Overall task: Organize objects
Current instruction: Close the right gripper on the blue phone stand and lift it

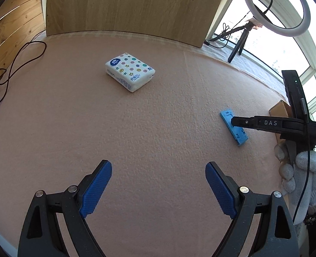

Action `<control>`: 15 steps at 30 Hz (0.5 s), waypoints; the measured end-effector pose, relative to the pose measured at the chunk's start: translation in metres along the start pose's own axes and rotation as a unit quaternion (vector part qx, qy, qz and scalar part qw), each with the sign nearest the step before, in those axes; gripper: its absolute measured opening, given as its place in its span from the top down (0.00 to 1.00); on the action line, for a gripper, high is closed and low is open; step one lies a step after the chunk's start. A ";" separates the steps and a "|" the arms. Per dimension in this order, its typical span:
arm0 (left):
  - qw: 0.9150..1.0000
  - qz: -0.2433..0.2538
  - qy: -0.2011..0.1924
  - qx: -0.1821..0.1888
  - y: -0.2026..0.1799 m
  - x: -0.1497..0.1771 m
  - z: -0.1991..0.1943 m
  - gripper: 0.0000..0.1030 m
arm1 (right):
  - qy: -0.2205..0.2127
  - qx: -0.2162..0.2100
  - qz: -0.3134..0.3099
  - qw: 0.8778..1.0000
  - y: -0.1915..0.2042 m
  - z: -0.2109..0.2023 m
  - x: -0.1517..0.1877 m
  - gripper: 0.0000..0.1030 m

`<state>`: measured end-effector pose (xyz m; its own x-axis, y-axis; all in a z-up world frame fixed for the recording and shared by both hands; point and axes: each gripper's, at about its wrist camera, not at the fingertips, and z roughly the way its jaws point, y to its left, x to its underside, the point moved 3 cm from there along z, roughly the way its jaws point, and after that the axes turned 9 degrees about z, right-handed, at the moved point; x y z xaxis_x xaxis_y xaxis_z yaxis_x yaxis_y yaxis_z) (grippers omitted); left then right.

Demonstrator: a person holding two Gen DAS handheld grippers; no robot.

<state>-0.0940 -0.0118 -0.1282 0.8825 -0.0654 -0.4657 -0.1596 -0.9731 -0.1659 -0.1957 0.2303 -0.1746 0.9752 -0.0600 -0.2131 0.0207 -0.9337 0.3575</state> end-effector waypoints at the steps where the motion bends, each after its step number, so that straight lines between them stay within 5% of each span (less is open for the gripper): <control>1: 1.000 0.002 0.000 0.001 -0.002 -0.001 0.001 0.11 | 0.000 0.003 -0.005 1.000 0.002 0.000 0.004 0.76; 8: 1.000 0.018 0.003 0.012 -0.014 -0.004 0.009 0.12 | -0.008 0.014 -0.027 0.999 0.014 -0.001 0.027 0.81; 15: 0.998 0.054 0.017 0.034 -0.037 0.002 0.022 0.12 | 0.051 -0.061 -0.017 0.997 0.027 0.000 0.065 0.81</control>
<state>-0.0960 0.0293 -0.1420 0.8726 -0.1783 -0.4546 -0.2836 -0.9429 -0.1745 -0.1318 0.2012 -0.1788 0.9906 0.0123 -0.1361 0.0743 -0.8842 0.4611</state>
